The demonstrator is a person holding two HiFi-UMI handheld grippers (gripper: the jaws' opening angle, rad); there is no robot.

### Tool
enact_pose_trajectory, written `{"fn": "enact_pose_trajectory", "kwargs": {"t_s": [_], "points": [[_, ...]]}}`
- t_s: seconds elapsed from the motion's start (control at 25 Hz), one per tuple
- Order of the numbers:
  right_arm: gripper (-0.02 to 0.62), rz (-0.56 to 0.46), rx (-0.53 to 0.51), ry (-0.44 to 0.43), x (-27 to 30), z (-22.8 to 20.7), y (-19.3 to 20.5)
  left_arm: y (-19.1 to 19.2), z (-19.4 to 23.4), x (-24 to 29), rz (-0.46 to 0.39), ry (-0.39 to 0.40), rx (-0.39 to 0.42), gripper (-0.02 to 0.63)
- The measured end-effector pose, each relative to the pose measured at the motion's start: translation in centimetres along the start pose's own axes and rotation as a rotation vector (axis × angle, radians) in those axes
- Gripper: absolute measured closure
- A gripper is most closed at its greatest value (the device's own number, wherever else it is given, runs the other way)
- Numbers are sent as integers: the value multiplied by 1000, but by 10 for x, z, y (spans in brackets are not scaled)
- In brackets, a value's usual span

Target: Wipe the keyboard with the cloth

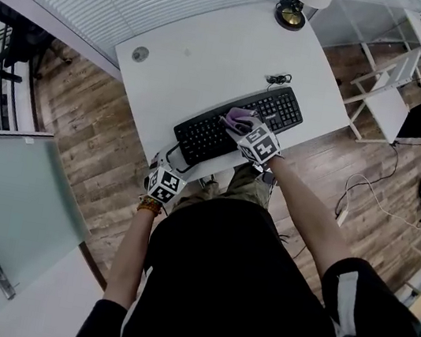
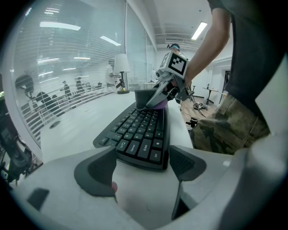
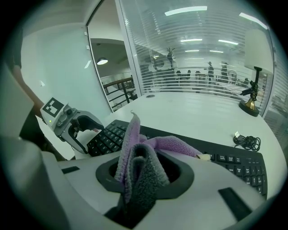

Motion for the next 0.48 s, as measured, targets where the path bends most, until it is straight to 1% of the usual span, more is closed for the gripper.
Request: {"fn": "enact_pose_trajectory", "kwargs": {"t_s": [0.16,0.48], "points": [[476,-3,-30,-31,7,11,-5,0,2,0,2,0,1,236],[474,9,-40,-44,10,17,-5,1,-1,0,0,-3,1,236]]}}
Point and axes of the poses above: the fingertips, and each gripper's own axes: x forward along the fingers, z to its left, y out of its underside, the point moved 5 cm from there along -x, backward along the fingers, and after that the axes turned 1 degree about -y, right-handed, at the moved point
